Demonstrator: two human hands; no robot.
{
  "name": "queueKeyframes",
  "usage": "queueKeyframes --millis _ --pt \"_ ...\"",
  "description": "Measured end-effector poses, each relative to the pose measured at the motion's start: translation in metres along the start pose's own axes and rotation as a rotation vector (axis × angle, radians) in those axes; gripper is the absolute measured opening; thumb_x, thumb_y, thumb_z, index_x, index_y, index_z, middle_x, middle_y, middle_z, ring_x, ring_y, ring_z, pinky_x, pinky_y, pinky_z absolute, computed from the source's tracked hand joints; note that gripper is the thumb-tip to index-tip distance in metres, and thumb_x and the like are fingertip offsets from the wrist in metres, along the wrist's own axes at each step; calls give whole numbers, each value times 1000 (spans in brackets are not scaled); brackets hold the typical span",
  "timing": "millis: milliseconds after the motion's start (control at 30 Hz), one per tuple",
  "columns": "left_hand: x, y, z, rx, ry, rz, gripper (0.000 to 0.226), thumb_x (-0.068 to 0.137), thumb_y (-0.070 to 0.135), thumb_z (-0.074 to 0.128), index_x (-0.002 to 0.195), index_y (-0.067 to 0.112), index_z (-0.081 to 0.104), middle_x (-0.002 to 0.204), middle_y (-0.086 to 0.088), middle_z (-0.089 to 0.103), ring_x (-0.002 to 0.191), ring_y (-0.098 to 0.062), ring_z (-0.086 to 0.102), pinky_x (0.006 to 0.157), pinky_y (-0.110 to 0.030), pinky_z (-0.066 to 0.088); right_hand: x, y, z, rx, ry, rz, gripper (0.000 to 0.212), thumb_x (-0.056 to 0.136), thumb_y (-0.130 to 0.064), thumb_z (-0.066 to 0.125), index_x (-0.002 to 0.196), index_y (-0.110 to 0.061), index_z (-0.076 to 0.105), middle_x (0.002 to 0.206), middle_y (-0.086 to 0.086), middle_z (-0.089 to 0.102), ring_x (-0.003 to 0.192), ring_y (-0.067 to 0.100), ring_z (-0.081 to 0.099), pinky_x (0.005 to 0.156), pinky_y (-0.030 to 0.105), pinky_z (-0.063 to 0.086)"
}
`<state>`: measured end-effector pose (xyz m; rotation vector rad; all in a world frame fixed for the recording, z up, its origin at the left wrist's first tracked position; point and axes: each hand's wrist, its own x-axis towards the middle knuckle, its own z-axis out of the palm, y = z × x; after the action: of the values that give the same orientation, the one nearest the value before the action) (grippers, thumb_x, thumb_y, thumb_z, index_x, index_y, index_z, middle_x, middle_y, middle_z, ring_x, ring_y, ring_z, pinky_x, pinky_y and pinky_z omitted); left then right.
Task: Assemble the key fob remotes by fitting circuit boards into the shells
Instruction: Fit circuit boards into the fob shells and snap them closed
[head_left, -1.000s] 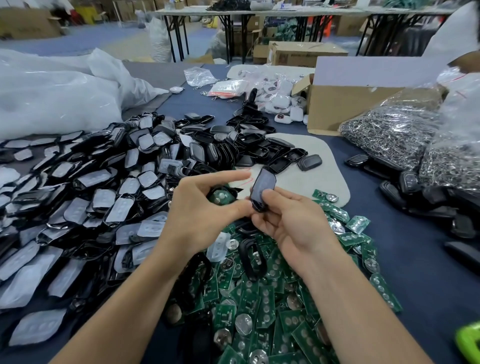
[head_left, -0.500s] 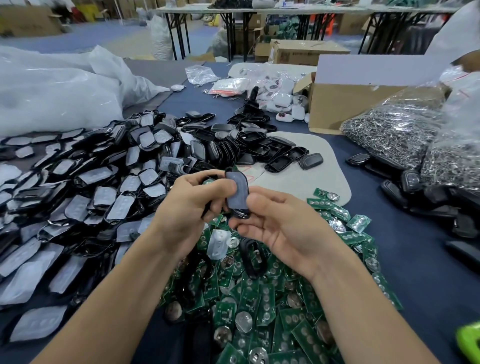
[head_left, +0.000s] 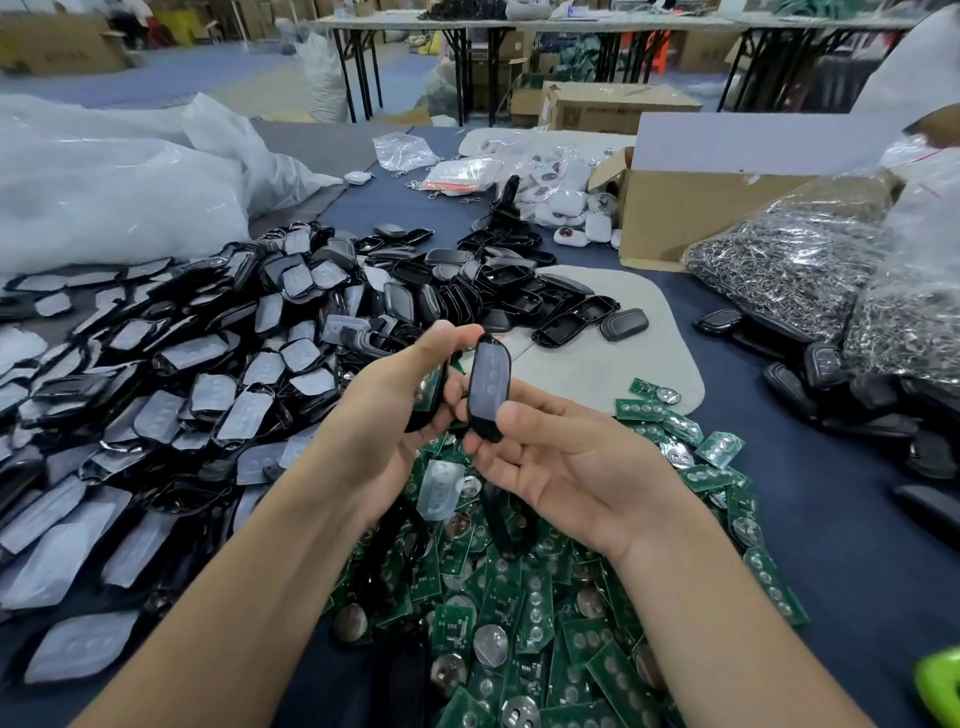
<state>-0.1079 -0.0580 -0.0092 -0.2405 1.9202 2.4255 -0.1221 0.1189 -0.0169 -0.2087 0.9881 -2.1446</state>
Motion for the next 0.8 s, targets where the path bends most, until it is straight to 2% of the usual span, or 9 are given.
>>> queueKeyframes --millis 67,167,233,300,367,433,567,633,800 --pt "0 0 1 -38 72 -19 37 108 31 48 107 19 83 73 -1 61 65 -12 61 74 -29 51 1 1 -1 14 80 9 25 80 -2 73 100 -12 83 109 8 76 87 22 71 83 29 61" --pt "-2 1 0 1 141 8 43 106 14 38 103 15 81 79 -7 69 71 -18 68 75 -35 55 4 3 0 32 187 7 29 75 3 73 101 -8 79 110 15 73 86 26 71 81 32 63" --pt "-2 3 0 73 154 25 41 107 12 42 99 17 82 86 -7 77 76 -20 73 78 -35 60 5 4 1 -32 220 -15 31 80 5 71 108 -6 75 104 13 74 86 24 71 81 31 63" --pt "-1 6 0 150 154 51 36 106 8 50 98 20 83 92 -8 81 77 -16 75 70 -27 61 6 6 3 -127 261 -54 29 87 9 68 110 -7 74 96 7 74 86 20 72 78 28 62" --pt "1 5 0 224 161 119 30 101 2 59 99 19 83 83 -3 80 64 -5 69 58 -15 54 6 8 4 -200 322 -102 27 88 11 69 107 -8 74 89 3 75 82 16 72 76 26 61" --pt "2 3 0 318 191 197 25 97 1 66 98 20 82 71 8 76 54 2 61 54 -11 48 7 9 5 -280 371 -159 27 87 11 72 105 -9 75 88 2 76 76 13 72 75 25 60" --pt "0 0 -3 432 200 265 24 92 6 75 98 27 83 80 9 80 61 -1 66 59 -14 52 6 12 7 -534 465 -292 29 81 7 79 98 -17 78 86 0 80 76 14 74 74 28 62" --pt "-1 0 -2 451 185 260 24 90 5 76 99 26 83 81 5 81 62 -7 69 60 -17 54 6 13 7 -641 508 -342 31 77 6 81 97 -18 79 87 1 80 82 20 77 80 36 64" --pt "-1 4 -5 275 46 125 28 90 -7 72 109 12 79 78 -6 78 59 -13 65 57 -19 55 7 13 6 -749 538 -385 32 73 4 83 95 -20 80 84 -1 80 82 22 78 85 49 63"
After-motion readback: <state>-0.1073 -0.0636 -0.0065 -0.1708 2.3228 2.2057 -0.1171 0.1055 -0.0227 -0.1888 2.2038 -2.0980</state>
